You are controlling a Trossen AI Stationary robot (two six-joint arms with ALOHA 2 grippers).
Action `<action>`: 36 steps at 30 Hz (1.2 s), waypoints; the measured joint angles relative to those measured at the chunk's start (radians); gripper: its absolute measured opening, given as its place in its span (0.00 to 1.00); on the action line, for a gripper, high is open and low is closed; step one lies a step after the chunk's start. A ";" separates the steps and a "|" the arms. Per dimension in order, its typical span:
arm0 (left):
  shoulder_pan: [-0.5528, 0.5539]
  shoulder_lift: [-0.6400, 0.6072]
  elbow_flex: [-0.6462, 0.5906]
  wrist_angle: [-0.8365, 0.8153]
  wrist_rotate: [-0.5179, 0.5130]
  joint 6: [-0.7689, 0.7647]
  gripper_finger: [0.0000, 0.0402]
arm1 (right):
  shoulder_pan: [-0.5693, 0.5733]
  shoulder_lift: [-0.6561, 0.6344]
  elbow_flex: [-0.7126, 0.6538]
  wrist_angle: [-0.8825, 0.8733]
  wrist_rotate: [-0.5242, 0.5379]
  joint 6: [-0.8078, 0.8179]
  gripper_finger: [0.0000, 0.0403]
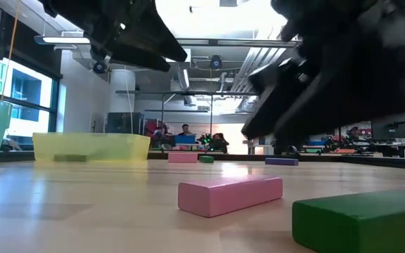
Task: Sort blocks
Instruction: Put the pink block into the green bin
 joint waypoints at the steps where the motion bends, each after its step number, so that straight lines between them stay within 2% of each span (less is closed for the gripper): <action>1: 0.000 0.000 0.000 -0.005 0.001 -0.006 0.60 | -0.007 0.028 0.032 -0.036 -0.016 -0.005 0.40; 6: 0.000 0.000 0.000 -0.004 0.006 -0.003 0.60 | -0.036 0.128 0.169 -0.214 -0.066 -0.011 0.40; 10: -0.001 0.000 0.000 0.000 0.007 0.003 0.60 | -0.051 0.148 0.198 -0.273 -0.072 0.001 0.39; 17: -0.009 0.000 0.000 0.001 0.007 -0.002 0.60 | -0.055 0.146 0.188 -0.273 -0.071 0.015 0.19; 19: -0.014 0.000 0.000 0.000 0.007 -0.010 0.60 | -0.055 0.145 0.165 -0.241 -0.064 0.028 0.19; 24: -0.038 0.000 0.000 0.001 -0.014 -0.012 0.60 | -0.040 0.140 0.045 -0.001 0.014 0.101 0.19; 29: -0.071 0.003 0.000 0.016 -0.087 0.021 0.60 | 0.016 0.092 -0.132 0.323 0.184 0.126 0.19; 32: -0.086 0.029 0.000 0.114 -0.104 0.137 0.60 | 0.057 0.014 -0.208 0.513 0.292 0.083 0.19; 36: -0.097 0.113 0.000 0.391 -0.069 0.392 0.60 | 0.103 -0.075 -0.263 0.640 0.383 -0.001 0.19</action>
